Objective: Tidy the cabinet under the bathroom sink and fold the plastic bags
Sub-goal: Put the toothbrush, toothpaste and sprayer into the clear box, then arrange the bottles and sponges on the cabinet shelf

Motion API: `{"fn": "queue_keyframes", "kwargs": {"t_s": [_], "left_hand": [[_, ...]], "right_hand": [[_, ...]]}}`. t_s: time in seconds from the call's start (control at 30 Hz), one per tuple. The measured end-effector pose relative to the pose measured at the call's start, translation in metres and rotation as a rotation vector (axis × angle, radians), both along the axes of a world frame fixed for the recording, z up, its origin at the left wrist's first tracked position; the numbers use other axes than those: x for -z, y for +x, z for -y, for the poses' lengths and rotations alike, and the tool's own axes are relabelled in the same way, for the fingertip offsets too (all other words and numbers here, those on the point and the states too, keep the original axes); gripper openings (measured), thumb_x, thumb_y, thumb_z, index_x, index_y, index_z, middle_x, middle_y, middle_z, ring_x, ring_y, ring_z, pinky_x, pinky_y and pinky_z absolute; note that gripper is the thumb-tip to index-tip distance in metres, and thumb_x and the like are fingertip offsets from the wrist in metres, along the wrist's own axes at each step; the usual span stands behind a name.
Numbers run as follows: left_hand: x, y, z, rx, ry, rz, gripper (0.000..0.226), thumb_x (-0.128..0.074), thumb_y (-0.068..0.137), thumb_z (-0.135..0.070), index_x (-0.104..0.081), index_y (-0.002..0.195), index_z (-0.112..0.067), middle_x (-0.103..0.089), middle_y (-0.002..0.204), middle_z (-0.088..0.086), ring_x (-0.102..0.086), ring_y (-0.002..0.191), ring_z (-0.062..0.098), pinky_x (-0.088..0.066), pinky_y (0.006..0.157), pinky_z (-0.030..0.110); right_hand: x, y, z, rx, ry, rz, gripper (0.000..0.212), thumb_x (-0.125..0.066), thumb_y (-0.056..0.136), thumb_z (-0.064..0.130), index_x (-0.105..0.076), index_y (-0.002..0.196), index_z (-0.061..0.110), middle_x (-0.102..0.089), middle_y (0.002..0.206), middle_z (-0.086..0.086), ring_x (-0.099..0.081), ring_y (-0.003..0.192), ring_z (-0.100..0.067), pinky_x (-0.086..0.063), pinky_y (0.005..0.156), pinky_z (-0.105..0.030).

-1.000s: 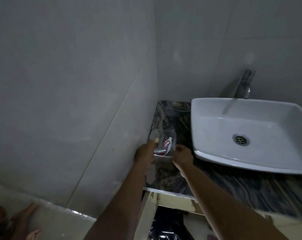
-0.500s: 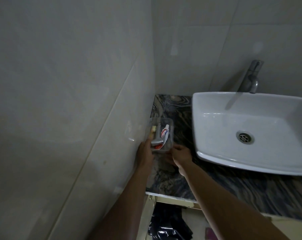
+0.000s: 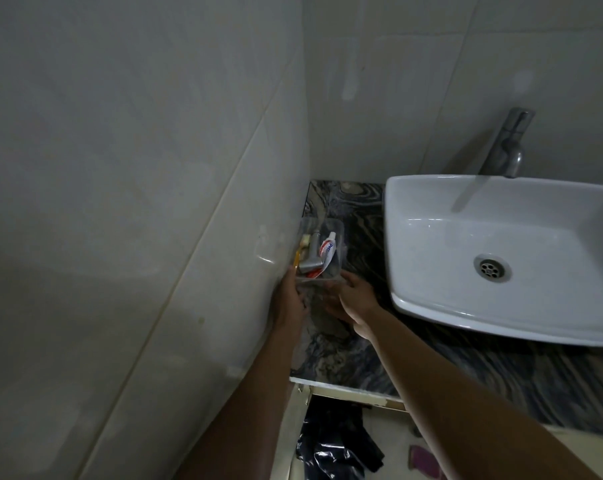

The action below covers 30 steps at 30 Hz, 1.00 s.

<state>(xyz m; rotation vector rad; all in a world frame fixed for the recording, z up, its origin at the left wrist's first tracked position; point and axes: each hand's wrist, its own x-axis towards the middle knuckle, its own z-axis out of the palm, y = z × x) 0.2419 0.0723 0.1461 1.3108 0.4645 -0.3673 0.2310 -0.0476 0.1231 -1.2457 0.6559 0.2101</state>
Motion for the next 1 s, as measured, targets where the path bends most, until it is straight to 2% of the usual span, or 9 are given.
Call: {"fn": "queue_keyframes", "kwargs": {"t_s": [0.1, 0.27, 0.37, 0.47, 0.53, 0.6, 0.7, 0.87, 1.0], "left_hand": [[-0.001, 0.001, -0.005, 0.031, 0.057, 0.001, 0.031, -0.037, 0.103, -0.047, -0.058, 0.108, -0.025, -0.061, 0.092, -0.007, -0.056, 0.084, 0.009, -0.043, 0.086, 0.034], [0.004, 0.000, -0.009, 0.036, 0.133, 0.007, 0.031, -0.036, 0.102, -0.051, -0.059, 0.104, -0.030, -0.064, 0.099, -0.008, -0.060, 0.098, 0.016, -0.045, 0.095, 0.040], [0.011, -0.004, -0.009, 0.068, 0.330, 0.008, 0.066, -0.035, 0.086, -0.073, -0.068, 0.108, -0.021, -0.069, 0.116, 0.005, -0.062, 0.113, 0.028, -0.048, 0.102, 0.046], [0.000, -0.019, -0.007, 0.098, 0.626, 0.042, 0.051, -0.041, 0.099, -0.045, -0.067, 0.114, -0.003, -0.066, 0.118, 0.019, -0.061, 0.109, 0.037, -0.048, 0.087, 0.034], [-0.010, -0.034, 0.001, 0.085, 0.713, 0.061, 0.045, -0.047, 0.099, -0.034, -0.065, 0.113, 0.005, -0.065, 0.119, 0.024, -0.061, 0.109, 0.040, -0.049, 0.086, 0.037], [-0.015, -0.041, 0.012, 0.094, 0.748, 0.028, 0.052, -0.051, 0.095, -0.038, -0.057, 0.121, 0.007, -0.060, 0.126, 0.028, -0.058, 0.116, 0.042, -0.047, 0.094, 0.040], [-0.024, -0.063, 0.036, 0.336, 0.869, 0.080, 0.057, -0.041, 0.097, -0.045, -0.052, 0.134, -0.002, -0.054, 0.136, 0.021, -0.053, 0.123, 0.039, -0.042, 0.103, 0.041], [-0.043, -0.121, 0.101, 0.627, 0.857, 0.259, 0.029, -0.053, 0.092, -0.025, -0.071, 0.106, -0.007, -0.071, 0.105, 0.011, -0.066, 0.102, 0.032, -0.050, 0.084, 0.028], [0.005, -0.154, 0.152, 0.803, 0.861, 0.348, 0.021, -0.056, 0.079, -0.026, -0.072, 0.081, -0.013, -0.072, 0.084, 0.011, -0.070, 0.083, 0.032, -0.059, 0.081, 0.047]], "right_hand": [[0.003, -0.001, -0.001, -0.086, -0.044, 0.038, 0.029, -0.060, 0.093, 0.009, -0.074, 0.108, 0.030, -0.077, 0.088, 0.003, -0.070, 0.070, -0.010, -0.054, 0.059, -0.025], [-0.003, -0.014, 0.003, -0.129, -0.107, 0.075, 0.020, -0.062, 0.096, 0.020, -0.071, 0.109, 0.033, -0.074, 0.079, 0.008, -0.067, 0.066, -0.007, -0.053, 0.062, -0.025], [-0.004, -0.034, 0.013, -0.219, -0.355, 0.114, 0.038, -0.061, 0.092, 0.021, -0.062, 0.129, 0.031, -0.068, 0.086, 0.006, -0.060, 0.073, -0.010, -0.051, 0.072, -0.029], [-0.010, -0.066, 0.033, -0.363, -0.552, 0.075, 0.031, -0.062, 0.092, 0.018, -0.068, 0.123, 0.018, -0.069, 0.083, 0.000, -0.063, 0.069, -0.010, -0.049, 0.062, -0.019], [-0.015, -0.093, 0.052, -0.428, -0.662, 0.046, 0.023, -0.059, 0.094, 0.017, -0.072, 0.112, 0.019, -0.074, 0.079, -0.003, -0.067, 0.065, -0.011, -0.044, 0.050, -0.012], [-0.021, -0.116, 0.073, -0.439, -0.735, 0.032, 0.023, -0.056, 0.094, 0.014, -0.073, 0.109, 0.019, -0.076, 0.083, -0.006, -0.071, 0.067, -0.013, -0.043, 0.048, -0.010], [-0.039, -0.159, 0.109, -0.401, -0.811, 0.034, 0.025, -0.055, 0.092, 0.009, -0.074, 0.107, 0.015, -0.075, 0.080, -0.001, -0.071, 0.064, -0.012, -0.050, 0.058, -0.014], [-0.063, -0.242, 0.178, -0.310, -0.948, 0.001, 0.023, -0.062, 0.090, 0.012, -0.076, 0.108, 0.015, -0.077, 0.100, -0.005, -0.073, 0.085, -0.015, -0.059, 0.084, -0.031], [-0.067, -0.326, 0.230, -0.265, -1.052, -0.055, 0.023, -0.058, 0.095, 0.024, -0.075, 0.105, 0.013, -0.075, 0.100, -0.009, -0.070, 0.091, -0.023, -0.057, 0.085, -0.038]]}}
